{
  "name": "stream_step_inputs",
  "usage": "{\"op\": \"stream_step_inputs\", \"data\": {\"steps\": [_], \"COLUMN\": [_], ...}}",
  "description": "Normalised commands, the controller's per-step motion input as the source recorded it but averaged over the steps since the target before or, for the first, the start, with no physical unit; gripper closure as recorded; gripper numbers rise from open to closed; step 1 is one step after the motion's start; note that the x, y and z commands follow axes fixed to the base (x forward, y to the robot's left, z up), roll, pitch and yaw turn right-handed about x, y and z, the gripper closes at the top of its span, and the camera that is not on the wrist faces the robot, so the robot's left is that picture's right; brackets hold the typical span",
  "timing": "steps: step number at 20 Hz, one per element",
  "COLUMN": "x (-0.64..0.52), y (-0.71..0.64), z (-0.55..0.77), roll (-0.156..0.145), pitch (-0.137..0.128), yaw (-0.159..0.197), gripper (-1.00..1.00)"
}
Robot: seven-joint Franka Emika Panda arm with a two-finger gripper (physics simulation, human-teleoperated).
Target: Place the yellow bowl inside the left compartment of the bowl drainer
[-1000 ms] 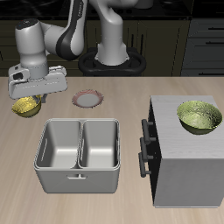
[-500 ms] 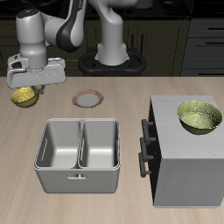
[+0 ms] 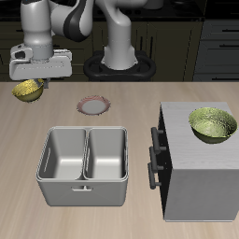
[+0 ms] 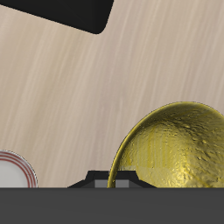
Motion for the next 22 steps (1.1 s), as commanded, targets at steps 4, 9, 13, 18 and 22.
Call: {"op": "stream_step_inputs", "data": {"steps": [4, 9, 13, 18, 22], "x": [-0.07, -0.03, -0.02, 0.01, 0.14], "y": [0.19, 0.25, 0.08, 0.14, 0.14], "z": [0.35, 0.53, 0.37, 0.38, 0.24], "roll": [-0.03, -0.035, -0.009, 0.021, 0.015], "pitch": [0.005, -0.017, 0.0, -0.029, -0.015], "yaw": [-0.028, -0.068, -0.025, -0.018, 0.024], "gripper": [1.0, 1.0, 1.0, 1.0, 1.0]}}
